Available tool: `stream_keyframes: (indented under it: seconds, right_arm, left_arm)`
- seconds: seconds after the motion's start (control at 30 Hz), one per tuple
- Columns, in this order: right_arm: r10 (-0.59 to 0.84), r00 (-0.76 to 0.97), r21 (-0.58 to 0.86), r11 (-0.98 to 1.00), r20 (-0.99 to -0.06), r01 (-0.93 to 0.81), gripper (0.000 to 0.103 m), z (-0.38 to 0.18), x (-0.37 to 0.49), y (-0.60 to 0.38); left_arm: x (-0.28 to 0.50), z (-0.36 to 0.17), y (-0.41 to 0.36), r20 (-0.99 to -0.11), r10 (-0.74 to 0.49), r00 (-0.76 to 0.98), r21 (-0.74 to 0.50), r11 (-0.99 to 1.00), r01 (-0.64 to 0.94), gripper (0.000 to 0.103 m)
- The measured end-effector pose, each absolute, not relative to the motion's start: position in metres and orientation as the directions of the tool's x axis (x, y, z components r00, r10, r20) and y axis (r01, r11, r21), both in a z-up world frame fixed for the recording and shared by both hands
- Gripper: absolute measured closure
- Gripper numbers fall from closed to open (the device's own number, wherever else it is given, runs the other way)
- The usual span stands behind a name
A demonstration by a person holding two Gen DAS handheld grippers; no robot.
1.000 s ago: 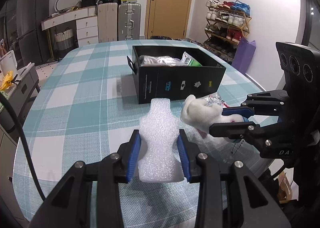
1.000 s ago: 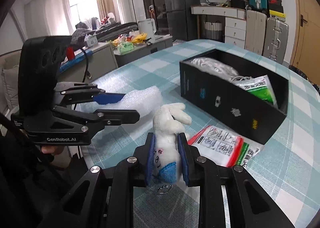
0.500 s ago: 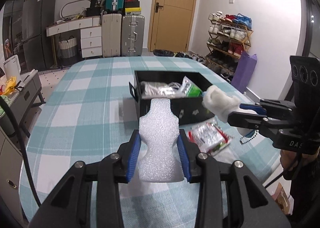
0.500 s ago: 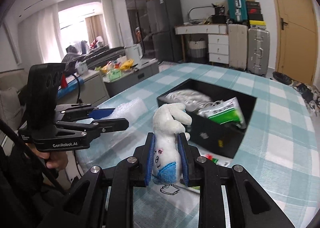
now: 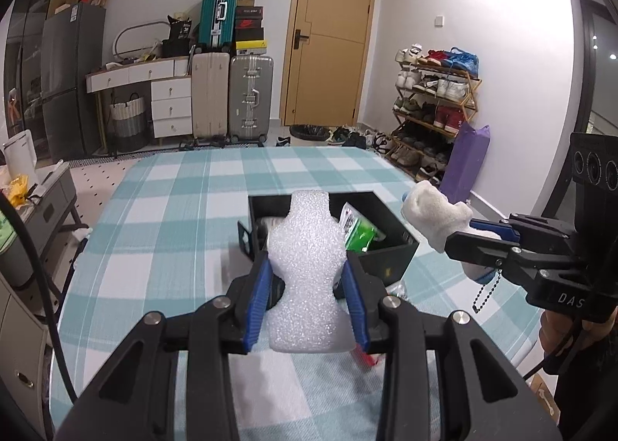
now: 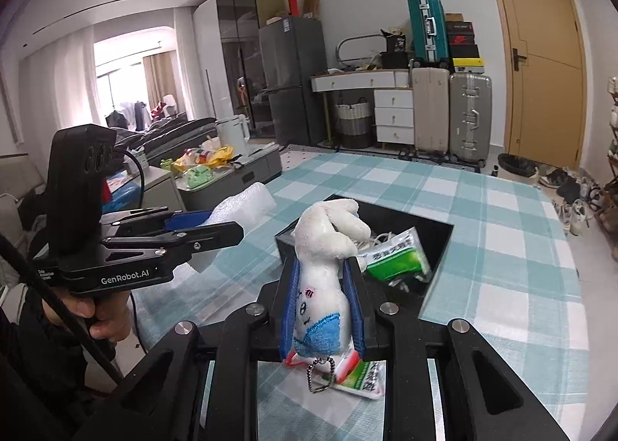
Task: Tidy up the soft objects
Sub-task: 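Carry the foam piece and plush bunny over the black box with both tools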
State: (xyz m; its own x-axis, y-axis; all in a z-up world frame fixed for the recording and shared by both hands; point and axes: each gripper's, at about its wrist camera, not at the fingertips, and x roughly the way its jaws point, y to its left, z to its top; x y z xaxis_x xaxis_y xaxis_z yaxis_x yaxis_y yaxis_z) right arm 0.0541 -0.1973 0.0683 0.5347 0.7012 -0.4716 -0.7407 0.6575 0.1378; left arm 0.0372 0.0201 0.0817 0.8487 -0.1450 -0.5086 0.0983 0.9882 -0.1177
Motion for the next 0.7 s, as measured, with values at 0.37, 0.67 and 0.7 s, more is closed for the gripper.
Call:
stream_keyframes:
  seconds: [0.37,0.67,0.7]
  right_arm:
    - [0.653,0.599,0.138,0.721,-0.464,-0.679,0.08,0.083,0.076,-0.202]
    - [0.621,0.614,0.144,0.751,-0.487,-0.645,0.08,0.084,0.097,-0.198]
    - [0.62,0.613,0.144,0.751,-0.49,-0.645,0.08,0.083,0.099,-0.197]
  left_arm:
    - [0.069,0.098,0.017,-0.485,-0.164,0.859,-0.112,0.986,0.125,0.067]
    - [0.097,0.101,0.013,-0.487,-0.197,0.851,-0.132,0.98,0.151,0.068]
    - [0.099,0.101,0.012,-0.487,-0.199,0.851,-0.131,0.979,0.154,0.068]
